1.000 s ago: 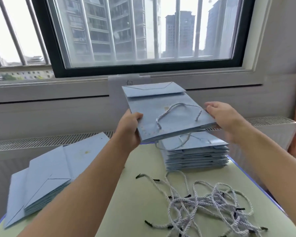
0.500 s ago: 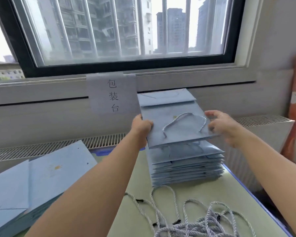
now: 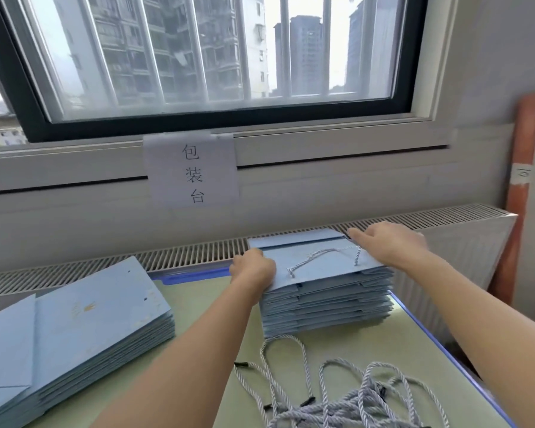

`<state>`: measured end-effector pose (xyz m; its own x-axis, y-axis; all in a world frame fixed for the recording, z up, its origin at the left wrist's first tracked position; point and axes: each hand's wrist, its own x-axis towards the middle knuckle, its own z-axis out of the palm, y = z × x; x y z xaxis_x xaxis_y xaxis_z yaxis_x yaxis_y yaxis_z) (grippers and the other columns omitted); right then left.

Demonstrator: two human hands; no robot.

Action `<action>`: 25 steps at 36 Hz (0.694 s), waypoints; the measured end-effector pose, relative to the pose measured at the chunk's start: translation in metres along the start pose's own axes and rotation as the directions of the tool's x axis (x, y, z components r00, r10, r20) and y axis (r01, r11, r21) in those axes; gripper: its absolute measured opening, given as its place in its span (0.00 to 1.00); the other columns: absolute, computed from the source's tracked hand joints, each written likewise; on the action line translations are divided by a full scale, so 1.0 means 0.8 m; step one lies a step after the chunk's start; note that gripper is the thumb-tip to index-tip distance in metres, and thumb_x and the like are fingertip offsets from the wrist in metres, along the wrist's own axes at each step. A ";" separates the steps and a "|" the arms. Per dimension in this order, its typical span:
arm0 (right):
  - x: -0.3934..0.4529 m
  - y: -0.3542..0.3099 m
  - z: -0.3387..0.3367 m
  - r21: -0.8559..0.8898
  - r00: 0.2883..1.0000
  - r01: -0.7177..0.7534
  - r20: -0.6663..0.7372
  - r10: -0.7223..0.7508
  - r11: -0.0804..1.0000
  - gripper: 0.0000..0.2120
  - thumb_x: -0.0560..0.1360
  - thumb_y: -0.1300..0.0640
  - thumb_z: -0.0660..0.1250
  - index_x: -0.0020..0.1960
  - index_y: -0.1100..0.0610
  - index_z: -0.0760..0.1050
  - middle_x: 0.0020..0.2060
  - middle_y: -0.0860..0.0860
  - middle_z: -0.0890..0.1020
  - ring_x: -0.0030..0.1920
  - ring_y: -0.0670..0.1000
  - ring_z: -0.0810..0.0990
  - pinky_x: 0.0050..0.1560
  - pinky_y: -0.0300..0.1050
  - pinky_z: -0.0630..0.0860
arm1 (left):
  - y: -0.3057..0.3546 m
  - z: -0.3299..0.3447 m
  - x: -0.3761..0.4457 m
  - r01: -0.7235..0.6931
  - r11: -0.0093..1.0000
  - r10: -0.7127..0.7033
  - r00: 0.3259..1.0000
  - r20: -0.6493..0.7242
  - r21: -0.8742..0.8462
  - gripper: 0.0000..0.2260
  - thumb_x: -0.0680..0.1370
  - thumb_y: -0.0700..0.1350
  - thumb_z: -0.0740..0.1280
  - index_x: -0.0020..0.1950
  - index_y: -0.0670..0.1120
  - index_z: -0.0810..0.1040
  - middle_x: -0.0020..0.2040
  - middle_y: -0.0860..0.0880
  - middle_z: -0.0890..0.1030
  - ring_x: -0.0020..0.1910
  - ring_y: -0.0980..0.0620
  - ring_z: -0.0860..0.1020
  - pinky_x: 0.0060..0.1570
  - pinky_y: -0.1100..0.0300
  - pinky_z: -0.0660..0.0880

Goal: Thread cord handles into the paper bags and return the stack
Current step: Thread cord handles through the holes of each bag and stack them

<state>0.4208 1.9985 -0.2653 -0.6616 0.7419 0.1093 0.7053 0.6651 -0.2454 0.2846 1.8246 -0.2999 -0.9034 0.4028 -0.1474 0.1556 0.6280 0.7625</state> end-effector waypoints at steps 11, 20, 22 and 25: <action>0.025 -0.056 0.022 0.169 0.996 0.067 0.051 -0.076 0.983 0.09 0.74 0.56 0.65 0.49 0.61 0.79 0.40 0.55 0.82 0.44 0.56 0.80 0.39 0.43 0.68 | -0.016 0.011 0.002 -0.128 0.991 0.128 0.992 0.013 -0.038 0.18 0.78 0.36 0.55 0.58 0.50 0.80 0.60 0.40 0.78 0.59 0.37 0.76 0.52 0.50 0.75; 0.042 -0.074 0.024 0.338 0.953 0.050 0.264 -0.146 0.940 0.31 0.77 0.52 0.65 0.75 0.58 0.58 0.73 0.55 0.64 0.71 0.56 0.64 0.68 0.50 0.64 | -0.014 0.001 0.010 -0.175 0.983 0.170 0.983 0.075 0.056 0.16 0.81 0.38 0.56 0.60 0.51 0.79 0.65 0.41 0.75 0.62 0.38 0.74 0.53 0.53 0.74; 0.042 -0.070 0.018 0.322 0.941 0.062 0.297 -0.163 0.945 0.33 0.79 0.45 0.61 0.78 0.55 0.52 0.76 0.53 0.58 0.75 0.56 0.57 0.73 0.53 0.57 | -0.007 -0.005 0.011 -0.200 0.971 0.195 0.980 0.050 0.128 0.16 0.81 0.40 0.55 0.64 0.51 0.76 0.72 0.42 0.68 0.67 0.40 0.70 0.61 0.52 0.71; 0.034 -0.060 0.017 0.135 0.919 0.090 0.372 -0.135 0.987 0.31 0.80 0.40 0.51 0.78 0.52 0.50 0.78 0.51 0.52 0.77 0.55 0.50 0.75 0.55 0.49 | 0.012 -0.010 0.001 -0.271 0.929 0.262 0.963 0.070 0.252 0.20 0.84 0.49 0.51 0.75 0.51 0.65 0.79 0.45 0.54 0.77 0.44 0.56 0.73 0.46 0.57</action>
<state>0.3653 1.9859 -0.2639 -0.7973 0.5603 -0.2245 0.6020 0.7117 -0.3620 0.2824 1.8256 -0.2874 -0.8007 0.5989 0.0133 0.4902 0.6423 0.5892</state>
